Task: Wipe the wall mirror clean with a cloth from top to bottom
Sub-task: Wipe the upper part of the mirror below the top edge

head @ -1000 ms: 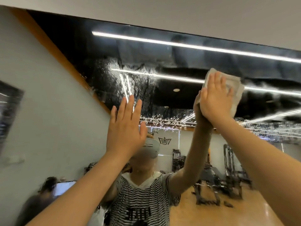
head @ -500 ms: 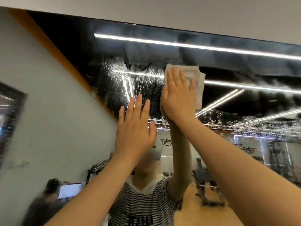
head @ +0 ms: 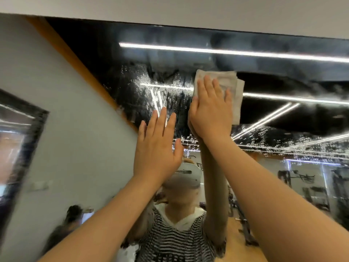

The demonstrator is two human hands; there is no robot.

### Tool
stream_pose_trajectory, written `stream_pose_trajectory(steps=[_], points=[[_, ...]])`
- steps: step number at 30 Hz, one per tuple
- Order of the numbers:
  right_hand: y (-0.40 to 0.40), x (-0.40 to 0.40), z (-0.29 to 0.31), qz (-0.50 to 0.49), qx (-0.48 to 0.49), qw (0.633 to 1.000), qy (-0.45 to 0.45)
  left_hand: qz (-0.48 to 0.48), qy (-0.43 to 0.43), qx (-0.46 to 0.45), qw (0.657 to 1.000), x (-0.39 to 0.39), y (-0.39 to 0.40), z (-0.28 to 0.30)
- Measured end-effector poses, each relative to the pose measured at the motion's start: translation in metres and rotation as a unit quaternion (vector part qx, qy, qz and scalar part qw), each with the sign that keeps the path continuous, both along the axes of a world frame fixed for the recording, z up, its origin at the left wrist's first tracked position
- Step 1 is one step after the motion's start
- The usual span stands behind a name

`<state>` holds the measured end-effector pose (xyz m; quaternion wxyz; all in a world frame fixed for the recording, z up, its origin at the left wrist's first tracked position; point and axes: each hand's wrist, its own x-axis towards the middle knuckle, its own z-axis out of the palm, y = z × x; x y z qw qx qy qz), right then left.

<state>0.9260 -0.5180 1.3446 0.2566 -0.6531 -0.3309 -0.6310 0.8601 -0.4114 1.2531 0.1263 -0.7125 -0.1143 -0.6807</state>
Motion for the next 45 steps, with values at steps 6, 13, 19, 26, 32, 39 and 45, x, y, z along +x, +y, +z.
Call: stream_pose_trajectory(steps=[6,13,19,26,32,39,45], points=[[-0.002,0.006,0.002,0.017,-0.004,1.0,-0.021,-0.001,0.001,-0.007,1.0,-0.003,-0.006,0.0],[0.002,0.011,0.001,0.016,-0.008,0.999,-0.028,0.007,0.009,-0.02,1.0,-0.002,-0.008,-0.002],[0.001,0.009,-0.001,0.017,-0.009,1.0,-0.024,-0.004,0.011,-0.017,1.0,-0.002,-0.007,-0.002],[-0.001,-0.003,-0.003,0.007,-0.009,1.0,-0.004,-0.059,0.06,-0.038,0.996,-0.015,-0.01,0.003],[-0.001,-0.006,-0.003,0.006,0.008,1.0,0.003,-0.085,0.076,0.062,0.992,-0.084,0.056,0.008],[0.0,-0.011,-0.003,-0.005,0.011,1.0,0.01,0.08,0.012,-0.026,0.996,-0.174,0.185,0.018],[0.002,-0.01,-0.003,-0.013,0.029,0.999,-0.002,0.078,-0.005,-0.079,0.994,-0.18,0.227,0.013]])
